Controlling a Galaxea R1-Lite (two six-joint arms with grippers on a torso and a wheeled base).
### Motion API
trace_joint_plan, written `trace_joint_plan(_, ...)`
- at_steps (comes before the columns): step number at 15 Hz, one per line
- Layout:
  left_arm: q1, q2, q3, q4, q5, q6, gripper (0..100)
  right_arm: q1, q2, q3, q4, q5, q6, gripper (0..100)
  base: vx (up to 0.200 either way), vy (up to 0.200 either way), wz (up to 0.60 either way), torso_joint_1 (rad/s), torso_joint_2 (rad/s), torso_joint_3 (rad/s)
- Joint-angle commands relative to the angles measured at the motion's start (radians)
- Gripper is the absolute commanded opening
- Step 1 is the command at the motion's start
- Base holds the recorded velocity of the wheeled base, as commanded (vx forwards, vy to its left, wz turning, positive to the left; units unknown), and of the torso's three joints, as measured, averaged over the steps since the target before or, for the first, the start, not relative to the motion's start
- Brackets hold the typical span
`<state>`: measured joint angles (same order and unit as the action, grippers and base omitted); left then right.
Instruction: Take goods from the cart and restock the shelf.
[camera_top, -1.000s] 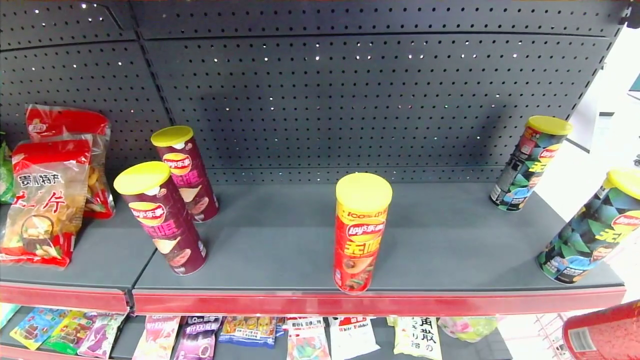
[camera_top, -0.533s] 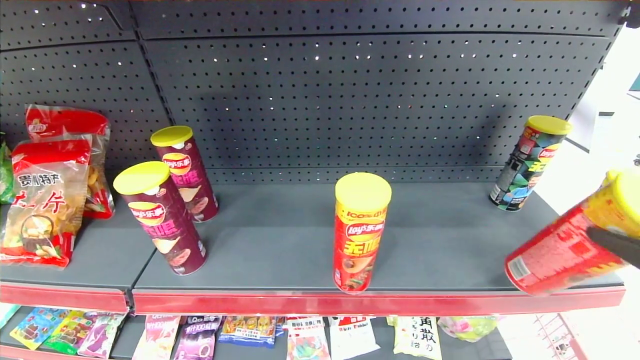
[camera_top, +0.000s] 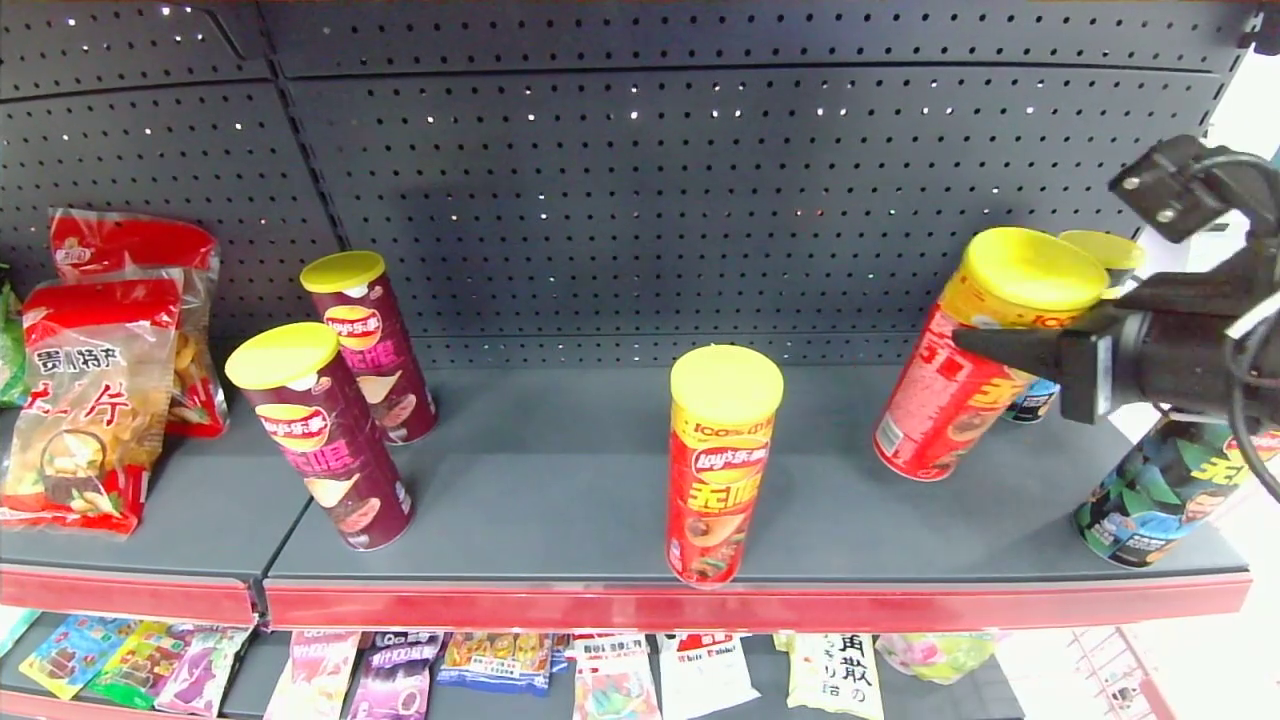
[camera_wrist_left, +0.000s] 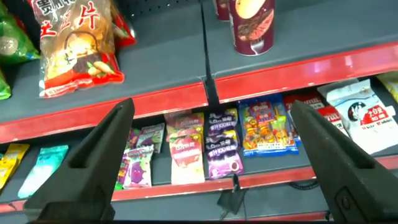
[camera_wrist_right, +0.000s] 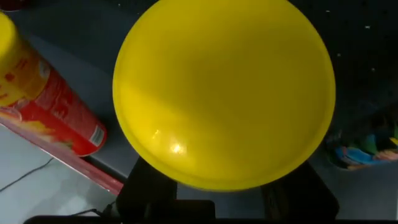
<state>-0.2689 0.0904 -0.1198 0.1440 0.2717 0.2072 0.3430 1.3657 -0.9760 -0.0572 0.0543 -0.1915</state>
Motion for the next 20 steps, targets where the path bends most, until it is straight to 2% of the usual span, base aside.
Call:
trace_joint_plan(1, 0.008, 0.006, -0.001, 0.002, 0.001, -0.002, 100, 0.022, 0.153, -0.092, -0.004, 0.001, 0.003, 0, 0.000, 0.000, 0.00, 0.000, 0.00, 0.000)
trace_joint_plan(7, 0.010, 0.006, 0.000, 0.032, 0.004, -0.002, 100, 0.037, 0.355, -0.317, -0.004, 0.041, 0.003, 0, 0.000, 0.000, 0.00, 0.000, 0.00, 0.000)
trace_joint_plan(11, 0.008, 0.005, 0.000, 0.031, -0.012, 0.004, 100, 0.067, 0.412, -0.365, -0.006, 0.044, 0.009, 0, 0.000, 0.000, 0.00, 0.000, 0.00, 0.000)
trace_joint_plan(20, 0.008, 0.003, 0.000, 0.031, -0.005, 0.009, 100, 0.083, 0.513, -0.460, 0.000, 0.067, 0.041, 0, 0.000, 0.000, 0.00, 0.000, 0.00, 0.000)
